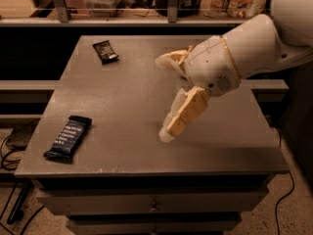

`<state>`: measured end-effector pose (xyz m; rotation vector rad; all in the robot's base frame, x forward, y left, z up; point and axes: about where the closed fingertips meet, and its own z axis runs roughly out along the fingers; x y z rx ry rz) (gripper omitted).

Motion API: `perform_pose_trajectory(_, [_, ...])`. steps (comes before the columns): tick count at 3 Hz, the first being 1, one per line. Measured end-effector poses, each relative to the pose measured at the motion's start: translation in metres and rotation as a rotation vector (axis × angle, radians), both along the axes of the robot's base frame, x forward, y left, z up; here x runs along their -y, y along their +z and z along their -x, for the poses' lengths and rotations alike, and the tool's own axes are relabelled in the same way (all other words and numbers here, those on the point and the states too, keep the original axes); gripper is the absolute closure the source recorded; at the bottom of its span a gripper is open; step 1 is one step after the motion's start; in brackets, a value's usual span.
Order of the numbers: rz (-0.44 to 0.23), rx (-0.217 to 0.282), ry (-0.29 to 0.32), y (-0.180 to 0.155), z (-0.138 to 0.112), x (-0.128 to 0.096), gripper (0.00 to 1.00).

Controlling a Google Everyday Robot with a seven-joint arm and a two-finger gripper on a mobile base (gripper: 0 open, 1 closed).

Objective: Pick rxbar blueberry

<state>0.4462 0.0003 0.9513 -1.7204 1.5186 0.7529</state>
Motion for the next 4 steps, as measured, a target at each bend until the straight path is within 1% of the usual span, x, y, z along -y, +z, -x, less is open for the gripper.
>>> perform_pose_trajectory(1, [-0.030,0.001,0.035,-0.014,-0.008,-0.036,0.00])
perform_pose_trajectory(2, [-0.065,0.004,0.052,-0.026,-0.013,-0.072,0.00])
perform_pose_trajectory(3, [-0.110,-0.003,0.083,-0.035,-0.014,-0.114,0.00])
perform_pose_trajectory(4, [-0.109,-0.003,0.083,-0.035,-0.014,-0.114,0.00])
